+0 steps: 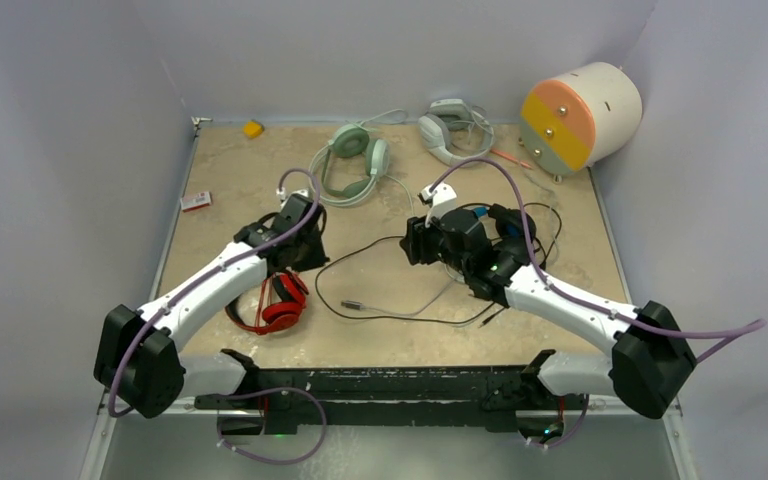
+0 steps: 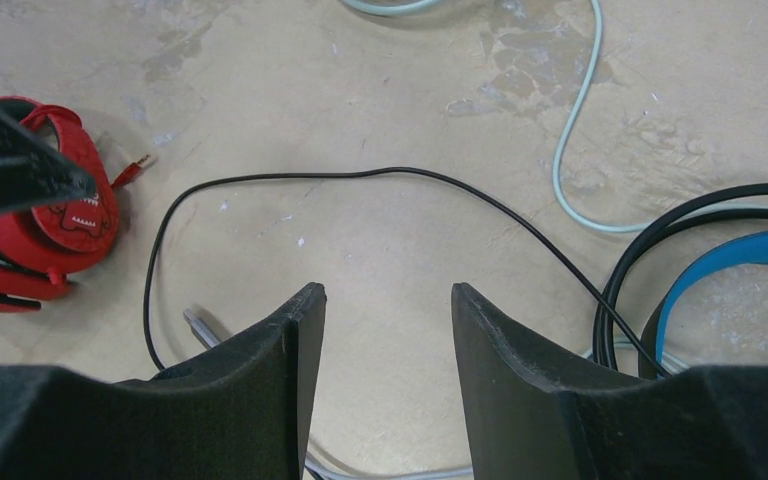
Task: Wrap the headphones
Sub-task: Move the headphones to the center of the board.
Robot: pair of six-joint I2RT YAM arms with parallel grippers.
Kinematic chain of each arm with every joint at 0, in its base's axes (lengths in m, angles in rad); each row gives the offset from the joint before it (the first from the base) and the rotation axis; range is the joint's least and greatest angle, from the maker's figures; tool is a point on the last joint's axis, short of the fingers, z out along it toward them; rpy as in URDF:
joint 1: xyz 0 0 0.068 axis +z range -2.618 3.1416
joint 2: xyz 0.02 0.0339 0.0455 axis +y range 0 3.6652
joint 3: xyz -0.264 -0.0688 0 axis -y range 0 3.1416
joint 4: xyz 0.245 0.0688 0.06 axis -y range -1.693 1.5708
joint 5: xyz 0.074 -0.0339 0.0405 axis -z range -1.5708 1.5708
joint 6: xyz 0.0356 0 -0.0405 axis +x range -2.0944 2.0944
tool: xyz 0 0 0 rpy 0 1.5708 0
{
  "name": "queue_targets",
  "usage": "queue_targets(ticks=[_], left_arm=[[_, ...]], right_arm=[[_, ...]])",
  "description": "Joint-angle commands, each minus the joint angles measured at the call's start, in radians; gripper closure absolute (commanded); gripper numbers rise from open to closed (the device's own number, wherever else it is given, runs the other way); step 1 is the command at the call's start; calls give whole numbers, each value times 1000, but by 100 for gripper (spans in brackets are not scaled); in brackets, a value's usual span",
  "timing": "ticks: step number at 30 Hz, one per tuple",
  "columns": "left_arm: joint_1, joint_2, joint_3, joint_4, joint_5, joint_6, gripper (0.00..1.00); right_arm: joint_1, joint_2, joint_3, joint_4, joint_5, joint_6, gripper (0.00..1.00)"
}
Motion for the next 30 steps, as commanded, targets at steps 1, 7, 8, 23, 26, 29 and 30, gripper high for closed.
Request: queue_targets(ticks=[1,7,8,23,26,29,30], left_arm=[[-95,-26,-74,-21,89,-51,100],[-269,43,-149,24,99,-159,100],[-268,44,-164,31,100,-174,100],[299,-215,-307,27,105,-219,100],[311,-194,-281,82,134,-165,100],[307,-178,-254,140,244,-83,97],[298,-171,-247,157,273,-65,96]], right_arm=[[-1,-47,-24,8,19,7,48],[-2,-53,-43,42,36,36,49],[-1,-51,-41,42,36,37,49],[-1,-75,-40,7,41,39,49],[-1,-96,-46,-57,45,65,49],[-1,-121,-51,-129,105,78,43],[-2,-126,-44,-153,129,83,37]])
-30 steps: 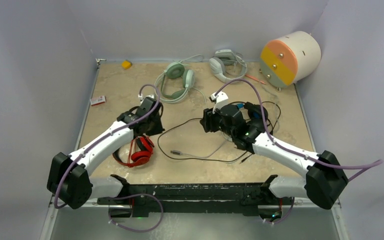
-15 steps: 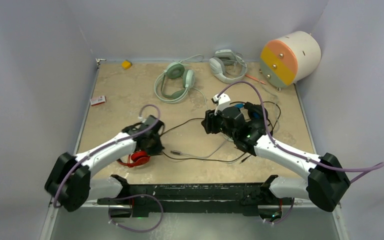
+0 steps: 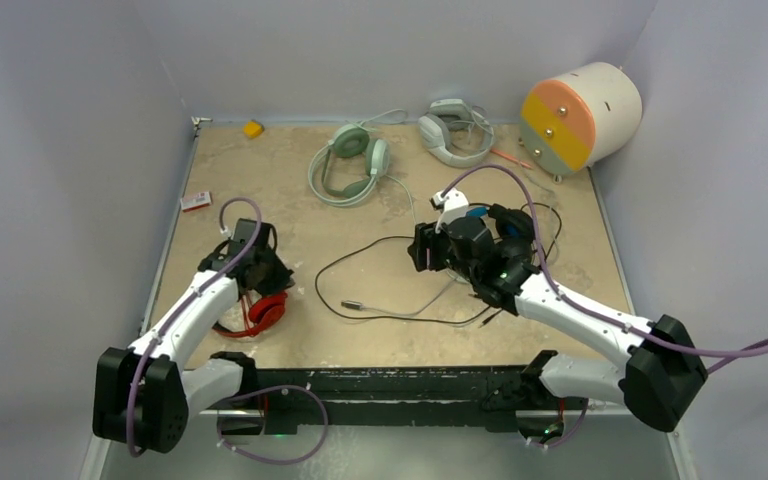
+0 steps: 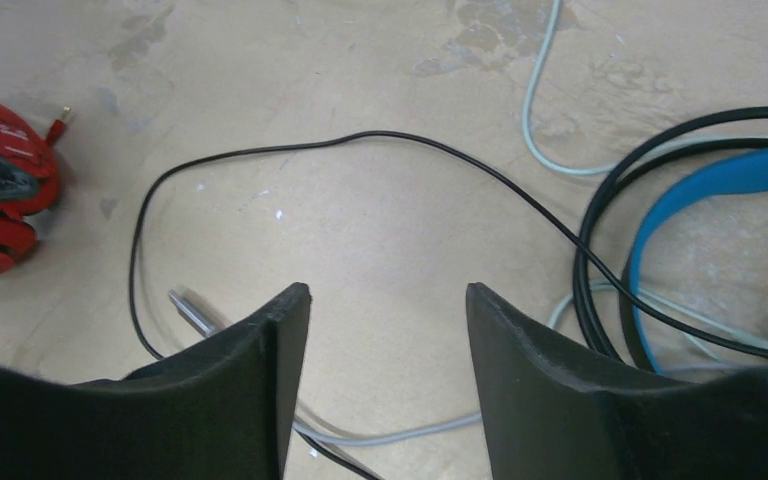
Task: Wrap the headphones
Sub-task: Move the headphones to the center of the board, then pick up the headphones from the center of the board.
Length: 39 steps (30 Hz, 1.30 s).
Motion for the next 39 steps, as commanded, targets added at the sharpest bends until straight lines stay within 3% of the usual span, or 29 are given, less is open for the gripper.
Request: queue_targets(ticks=[1,5,8,11,14,18,23,27,32,39], left_arm=[[-20,24,78,115,141,114,94],[-204,90,156,128,70,130,84],[-284,156,206,172,103,147,74],[-322,192,206,251,118,170,59],[-336,198,182,327,132,204,39],[-341,201,159,402,173,265,30],[-350,155,98,472,202,325,17],[-350,111,53,493,189,333,14],[-350,40,-24,563,177,350,13],[-350,-78,-56,555,134,345,13]], right_arm=[[-3,-54,12,-148,115,37,32],[-21,-52,45,-282,173,28,20],[-89,-45,70,-347,131,12,13],[-199,-29,105,-386,28,-14,15],[-212,4,157,-402,25,-75,18],[-212,130,283,-479,7,-151,18],[-214,318,417,-576,16,-189,9],[-223,419,479,-597,31,-139,9],[-227,569,578,-634,52,-36,19],[-244,688,579,-610,112,50,23]])
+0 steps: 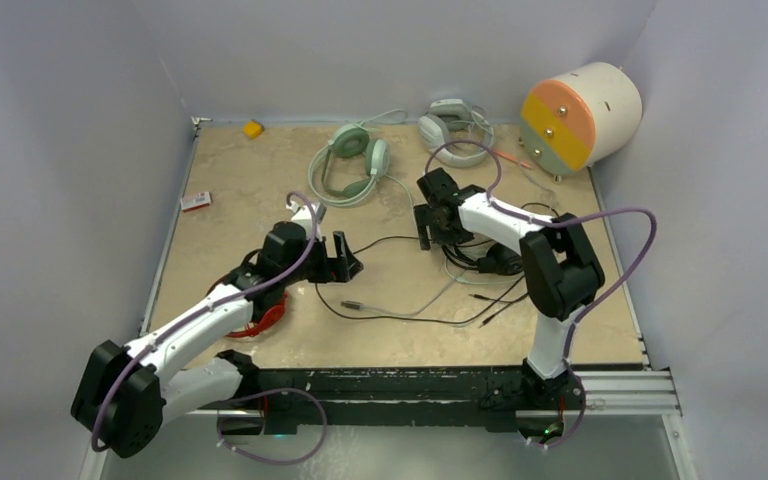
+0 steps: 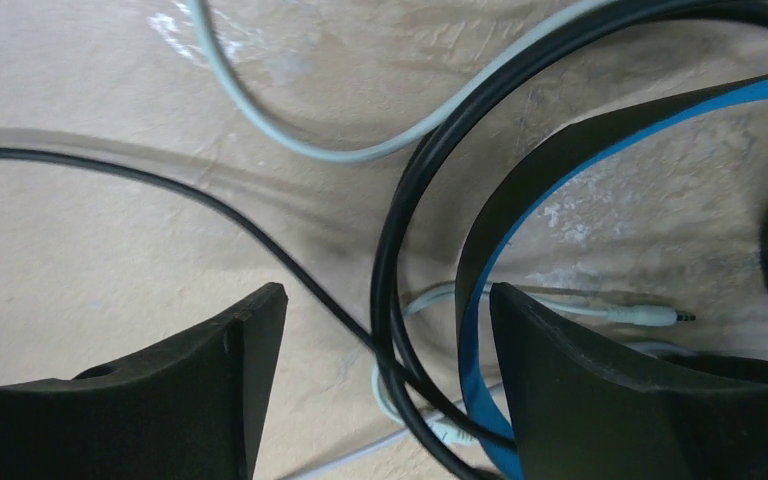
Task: Wrap the headphones
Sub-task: Pick up the headphones from the center of the board, then place the headphones at the center of the board.
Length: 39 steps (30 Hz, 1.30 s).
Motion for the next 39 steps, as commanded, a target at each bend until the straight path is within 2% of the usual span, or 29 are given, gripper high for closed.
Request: queue_targets(ticks=[1,3,6,8,10,11,14,19,25,28,32,34,36,39], left_arm=[[-5,-83,-15,62,-31,15,13],[-5,-103,-19,57,-24,2,13],[-5,-104,-16,43,4,-4,13],[-5,-103,-17,35,14,-9,14],[-5,-107,-19,25,15,-13,15],[-5,-113,-20,20,15,-16,15],[-5,-142,-32,13,20,-31,16],[-5,-209,-40,-5,20,-46,17],[-5,-243,-10,-77,20,-39,17],[-5,-283,-21,-79,10,-37,17],[-5,-337,-13,-83,10,-48,16],[-5,-356,11,-117,-4,-51,16],[-5,-374,47,-175,-27,-65,16],[-5,-407,108,-291,-94,-107,17]], right_arm=[[-20,27,14,-22,57,76,23],[-28,29,-2,-26,69,90,24],[-36,13,-43,-3,32,99,39],[-38,-11,-64,11,-3,103,57],[-38,-78,-89,32,-9,102,81],[-38,-118,-103,40,2,101,88],[-38,-245,-121,21,57,78,93],[-37,-425,-52,-70,137,18,99],[5,-556,196,-209,57,-45,100],[105,-537,385,-273,52,-84,100],[272,-433,612,-337,-125,-113,100],[351,-366,689,-374,-163,-119,100],[412,-316,712,-389,-144,-121,100],[441,-305,612,-324,-139,-101,100]])
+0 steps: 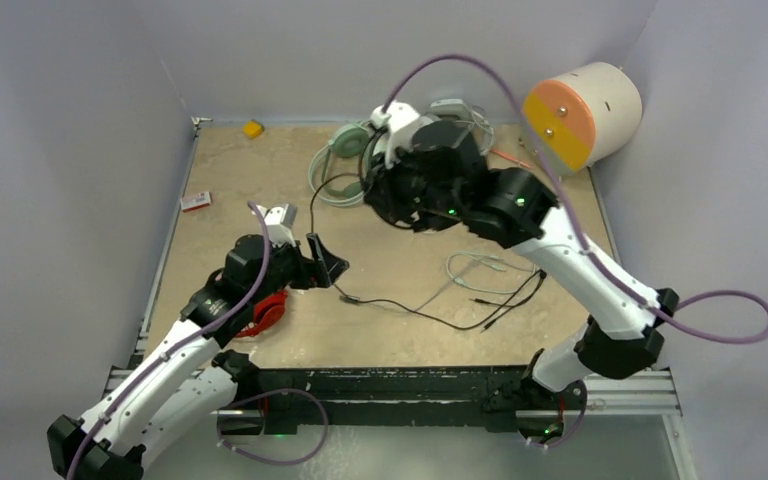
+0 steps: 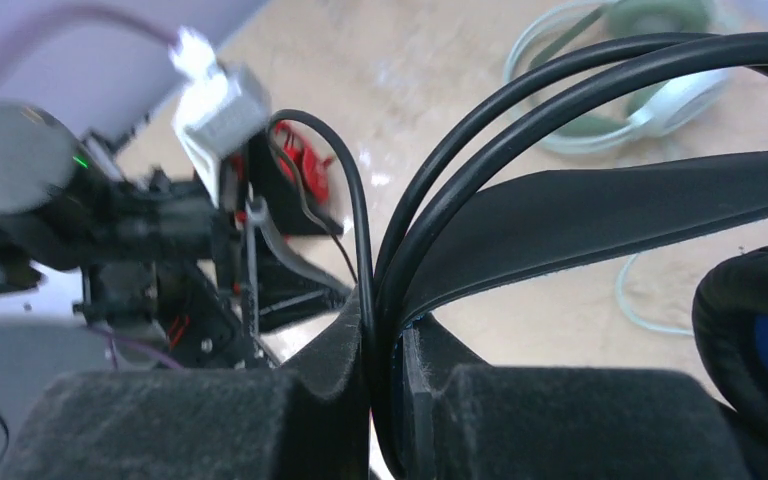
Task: Wrap the headphones
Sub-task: Place the headphones at the center of the board.
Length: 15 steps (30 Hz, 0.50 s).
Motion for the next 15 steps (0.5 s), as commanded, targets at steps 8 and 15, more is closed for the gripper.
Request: queue_targets(ticks=[8,15], left_arm=[[-5,-136,225,-416,-237,-205,29],[-4,-132,204,-399,-239,-192,31]], right_arm=[[30,-10,-468,189,62,10,100],[27,98,-546,259,65,-82,100]])
